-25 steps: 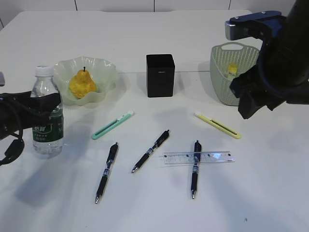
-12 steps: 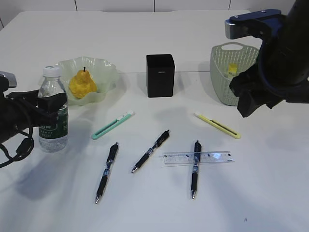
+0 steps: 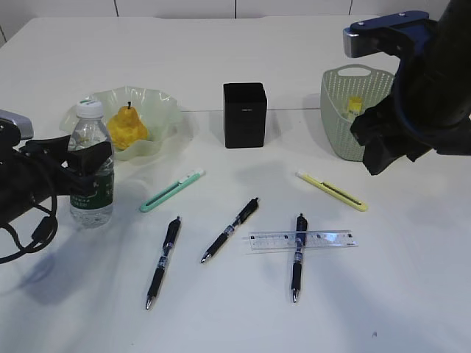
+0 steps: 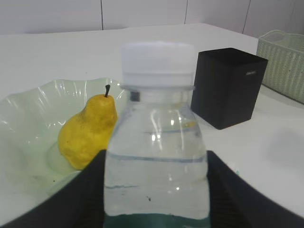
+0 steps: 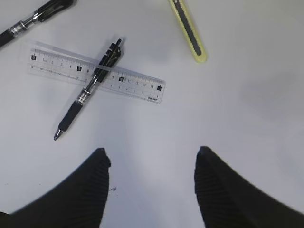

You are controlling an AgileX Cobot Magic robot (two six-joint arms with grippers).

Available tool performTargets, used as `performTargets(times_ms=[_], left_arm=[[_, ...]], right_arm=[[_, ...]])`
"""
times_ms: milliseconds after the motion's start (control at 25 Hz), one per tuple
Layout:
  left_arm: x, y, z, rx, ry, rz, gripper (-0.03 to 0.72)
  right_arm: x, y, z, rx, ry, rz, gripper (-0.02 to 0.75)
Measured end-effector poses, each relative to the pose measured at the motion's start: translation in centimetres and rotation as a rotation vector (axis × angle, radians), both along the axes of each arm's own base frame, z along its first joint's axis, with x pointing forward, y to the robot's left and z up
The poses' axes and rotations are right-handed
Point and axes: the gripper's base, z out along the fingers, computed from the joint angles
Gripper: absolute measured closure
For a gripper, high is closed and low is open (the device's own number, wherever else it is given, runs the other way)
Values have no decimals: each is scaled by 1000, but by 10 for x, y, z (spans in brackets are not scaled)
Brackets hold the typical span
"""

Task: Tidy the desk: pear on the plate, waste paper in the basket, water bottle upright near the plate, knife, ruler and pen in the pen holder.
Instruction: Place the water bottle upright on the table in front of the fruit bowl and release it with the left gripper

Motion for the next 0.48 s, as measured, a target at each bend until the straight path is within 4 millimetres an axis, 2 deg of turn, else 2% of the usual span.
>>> performTargets(times_ms=[480], left_arm=[[3, -1, -18, -46, -22, -9, 308]], right_arm=[[1, -2, 0, -24, -17, 6, 309]])
